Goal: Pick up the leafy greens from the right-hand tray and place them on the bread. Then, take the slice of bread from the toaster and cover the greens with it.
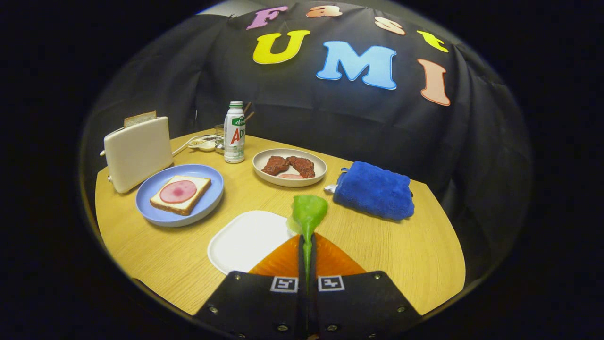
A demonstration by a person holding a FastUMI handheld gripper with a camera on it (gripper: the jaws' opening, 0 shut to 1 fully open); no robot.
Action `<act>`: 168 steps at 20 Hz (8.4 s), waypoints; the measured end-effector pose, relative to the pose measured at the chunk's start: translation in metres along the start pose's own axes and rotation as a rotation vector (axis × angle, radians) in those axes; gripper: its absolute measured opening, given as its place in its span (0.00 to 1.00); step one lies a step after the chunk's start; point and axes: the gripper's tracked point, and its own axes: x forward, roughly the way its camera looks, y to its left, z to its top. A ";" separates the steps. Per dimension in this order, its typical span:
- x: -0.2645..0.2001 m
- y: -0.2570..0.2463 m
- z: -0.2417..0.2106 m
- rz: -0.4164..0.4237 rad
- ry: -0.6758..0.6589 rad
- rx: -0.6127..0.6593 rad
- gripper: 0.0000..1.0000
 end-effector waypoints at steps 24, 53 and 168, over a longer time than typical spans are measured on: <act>-0.022 0.119 0.068 0.196 -0.067 -0.022 0.01; 0.038 0.273 0.074 0.330 0.017 0.083 0.08; -0.054 0.280 0.166 0.125 -0.345 0.212 0.07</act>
